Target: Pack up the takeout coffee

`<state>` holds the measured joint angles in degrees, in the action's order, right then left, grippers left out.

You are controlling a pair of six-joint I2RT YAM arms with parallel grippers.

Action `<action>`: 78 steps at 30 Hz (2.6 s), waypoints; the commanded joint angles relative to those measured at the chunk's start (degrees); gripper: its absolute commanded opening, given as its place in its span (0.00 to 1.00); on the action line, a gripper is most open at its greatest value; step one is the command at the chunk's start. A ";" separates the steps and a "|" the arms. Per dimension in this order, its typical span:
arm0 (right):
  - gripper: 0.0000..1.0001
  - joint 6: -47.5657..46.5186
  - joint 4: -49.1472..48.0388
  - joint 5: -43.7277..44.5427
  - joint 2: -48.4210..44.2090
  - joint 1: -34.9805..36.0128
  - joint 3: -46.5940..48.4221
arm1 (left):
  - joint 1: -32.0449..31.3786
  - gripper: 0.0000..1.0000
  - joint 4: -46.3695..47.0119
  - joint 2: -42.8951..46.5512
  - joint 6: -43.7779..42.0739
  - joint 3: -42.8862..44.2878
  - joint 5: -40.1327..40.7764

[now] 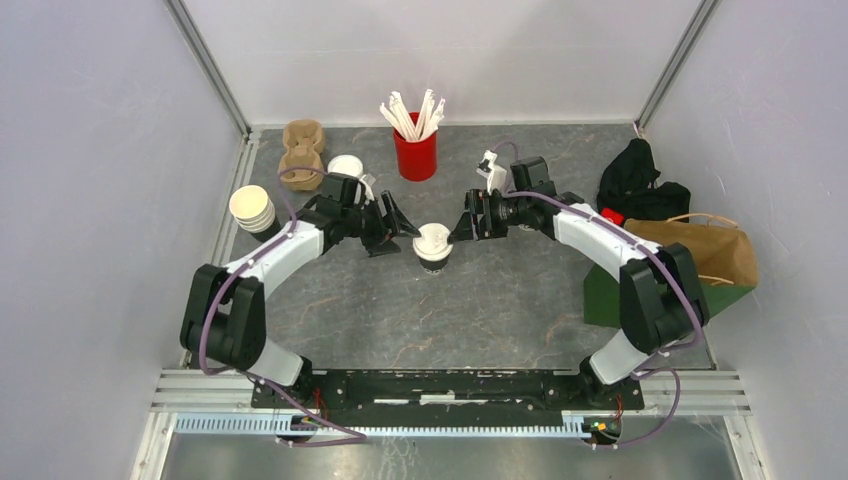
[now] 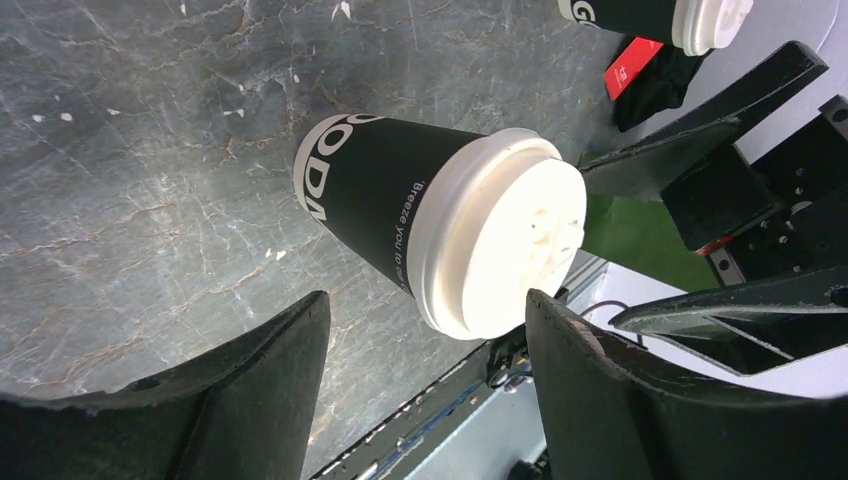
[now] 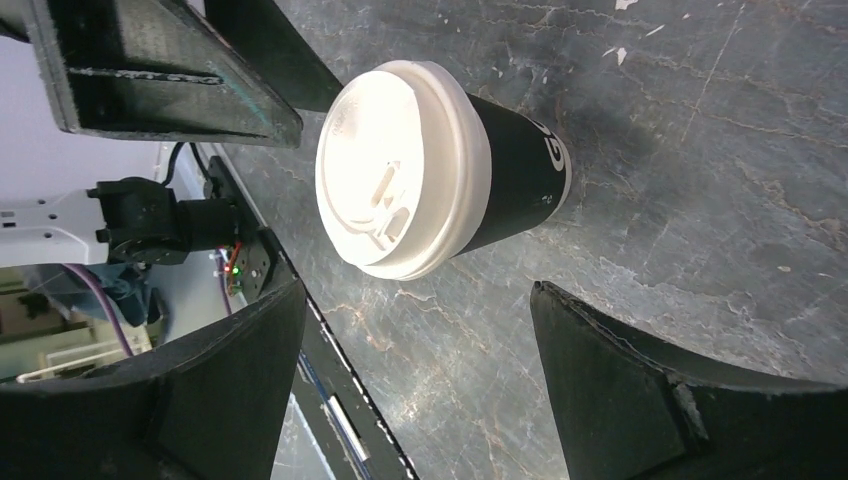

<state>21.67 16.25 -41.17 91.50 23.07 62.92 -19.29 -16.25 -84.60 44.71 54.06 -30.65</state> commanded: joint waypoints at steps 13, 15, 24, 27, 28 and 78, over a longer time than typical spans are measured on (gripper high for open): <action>0.73 4.19 -14.40 -7.77 5.49 -1.19 -4.38 | -3.65 0.57 0.95 -4.87 4.02 3.30 2.82; 0.70 2.93 -14.15 -6.65 6.04 -1.11 -5.43 | -3.59 0.54 -0.12 -4.65 3.46 2.57 4.43; 0.66 1.28 -9.84 -3.90 4.88 -1.18 -3.69 | -3.65 0.46 0.20 -3.67 3.25 -0.79 7.07; 0.73 3.10 -10.19 -5.41 1.89 -1.09 -2.85 | -3.65 0.45 0.01 -3.48 3.04 -0.21 6.97; 0.76 3.88 -10.95 -5.75 1.47 -0.95 -2.59 | -3.64 0.45 0.03 -3.39 3.02 -0.07 6.93; 0.49 10.51 -14.78 -9.06 6.75 -0.65 -4.47 | 0.52 0.33 1.22 -2.33 7.35 -0.45 -1.42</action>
<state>31.53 5.41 -48.14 97.73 21.82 58.26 -18.72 -16.19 -86.24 50.17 53.89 -30.44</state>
